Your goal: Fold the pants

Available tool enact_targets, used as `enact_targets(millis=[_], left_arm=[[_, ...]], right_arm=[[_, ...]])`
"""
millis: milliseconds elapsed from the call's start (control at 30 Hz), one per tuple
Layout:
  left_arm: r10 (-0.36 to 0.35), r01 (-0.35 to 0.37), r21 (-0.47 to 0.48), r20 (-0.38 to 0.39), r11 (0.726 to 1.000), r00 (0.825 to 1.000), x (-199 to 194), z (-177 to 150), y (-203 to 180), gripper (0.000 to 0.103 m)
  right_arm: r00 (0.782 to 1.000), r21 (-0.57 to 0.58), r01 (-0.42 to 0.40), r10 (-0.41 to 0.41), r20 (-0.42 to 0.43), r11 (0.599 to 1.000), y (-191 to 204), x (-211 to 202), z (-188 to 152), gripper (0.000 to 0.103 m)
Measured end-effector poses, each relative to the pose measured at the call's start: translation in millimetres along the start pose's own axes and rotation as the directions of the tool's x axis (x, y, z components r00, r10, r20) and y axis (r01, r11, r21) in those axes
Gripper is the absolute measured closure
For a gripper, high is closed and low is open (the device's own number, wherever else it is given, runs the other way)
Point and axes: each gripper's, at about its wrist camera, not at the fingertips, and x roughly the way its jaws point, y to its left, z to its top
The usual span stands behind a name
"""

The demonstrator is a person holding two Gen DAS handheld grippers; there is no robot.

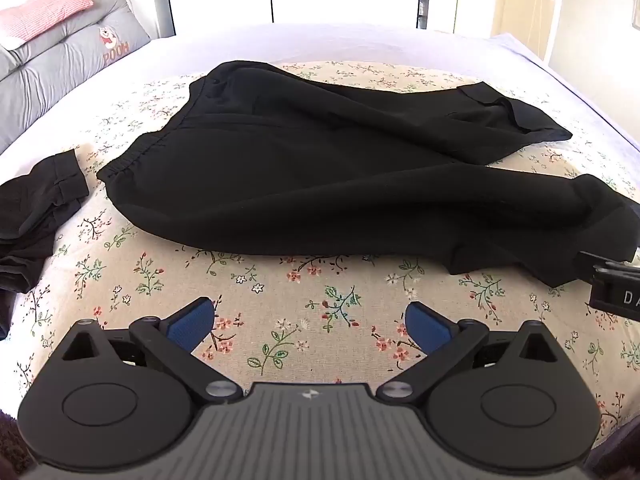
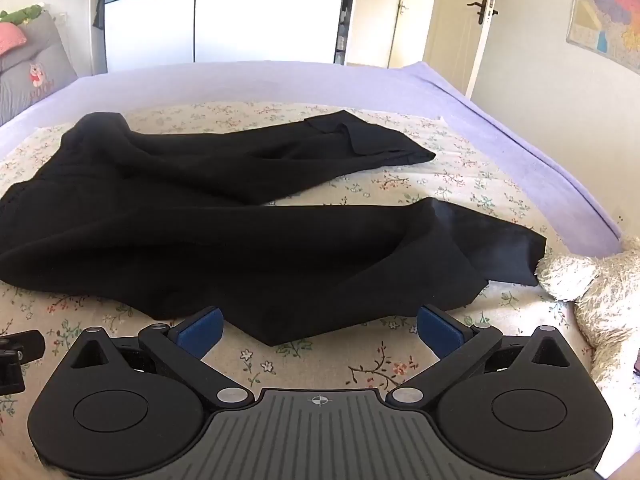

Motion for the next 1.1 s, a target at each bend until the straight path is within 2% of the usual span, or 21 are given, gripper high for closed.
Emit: enact_targets(millis=[267,367,1100], left_arm=[[-0.028,0.027,-0.030,-0.020,0.999,0.999,3,3,15,0.000],[-0.007,0.006,-0.032,-0.020,0.999,1.000,0,0,6,0.000],[0.011,-0.011,-0.039,-0.016,0.999,1.000,2,1,6,0.000]], right_arm=[[1.000,-0.001,-0.003,0.003,-0.024,1.000,0,4,4,0.000],[1.000,-0.009,0.002,-0.002,-0.023,1.000,1,1,6,0.000],[1.000,0.006,-0.010,0.011,-0.021,1.000,-1,7,-3,0.000]])
